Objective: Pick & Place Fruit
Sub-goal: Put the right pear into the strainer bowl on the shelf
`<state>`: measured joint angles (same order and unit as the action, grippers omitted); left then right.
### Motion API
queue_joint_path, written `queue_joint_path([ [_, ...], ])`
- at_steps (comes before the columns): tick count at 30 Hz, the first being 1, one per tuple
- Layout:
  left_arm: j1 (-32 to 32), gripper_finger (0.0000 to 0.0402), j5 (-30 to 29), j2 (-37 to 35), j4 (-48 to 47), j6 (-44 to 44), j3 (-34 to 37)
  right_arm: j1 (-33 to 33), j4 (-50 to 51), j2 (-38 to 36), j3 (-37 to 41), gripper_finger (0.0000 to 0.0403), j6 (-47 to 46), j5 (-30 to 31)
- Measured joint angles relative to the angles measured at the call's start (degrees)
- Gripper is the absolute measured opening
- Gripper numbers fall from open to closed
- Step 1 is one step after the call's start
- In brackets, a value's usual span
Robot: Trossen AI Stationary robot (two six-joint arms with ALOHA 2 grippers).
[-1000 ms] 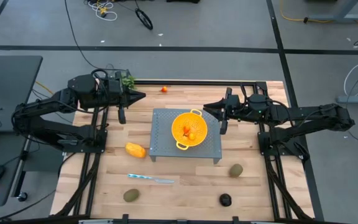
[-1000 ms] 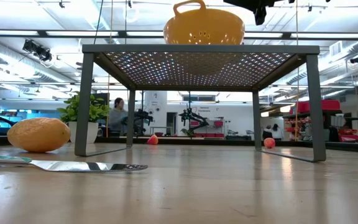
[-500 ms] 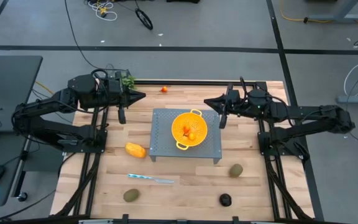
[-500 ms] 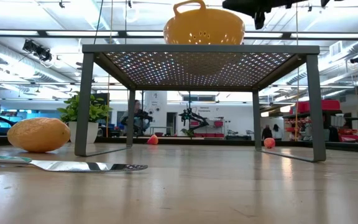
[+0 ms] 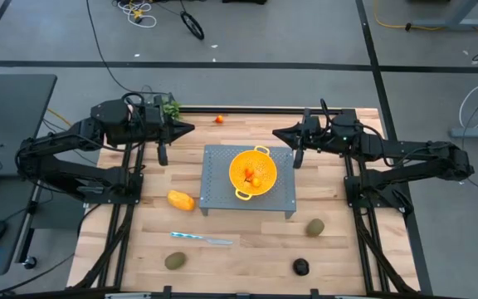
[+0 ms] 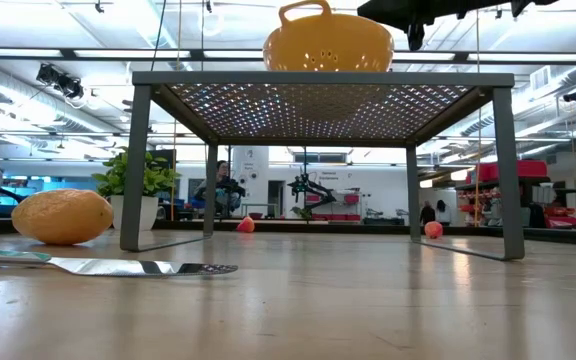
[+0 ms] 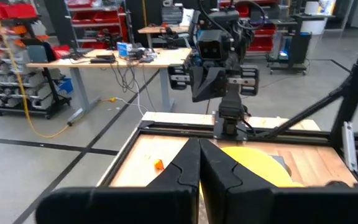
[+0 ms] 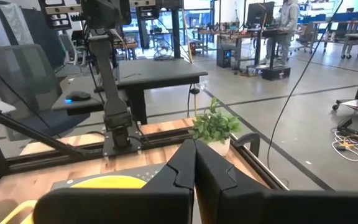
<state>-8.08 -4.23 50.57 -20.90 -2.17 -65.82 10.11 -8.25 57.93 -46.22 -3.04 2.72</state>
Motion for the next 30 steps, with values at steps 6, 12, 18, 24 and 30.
queue_joint_path([
  [6,0.0,0.0004,6.07,-0.02,-6.85,0.19,0.0,0.0,2.28,0.0,0.0,0.0005,0.36,0.02],
  [12,0.03,0.0004,8.35,0.0,-15.97,1.82,0.0,0.0,2.39,0.0,0.0,0.0005,0.45,0.07],
  [18,0.03,0.0004,8.35,0.0,-16.76,1.69,0.0,0.0,2.37,0.0,0.0,0.0005,0.47,0.11],
  [24,-0.05,0.0004,7.47,0.22,-16.94,2.59,0.0,0.0,2.36,0.0,0.0,0.0005,0.47,0.11],
  [30,-4.49,0.0004,5.35,3.36,-17.15,3.13,-0.02,0.0,2.39,0.0,0.0,0.0005,0.47,0.15],
])
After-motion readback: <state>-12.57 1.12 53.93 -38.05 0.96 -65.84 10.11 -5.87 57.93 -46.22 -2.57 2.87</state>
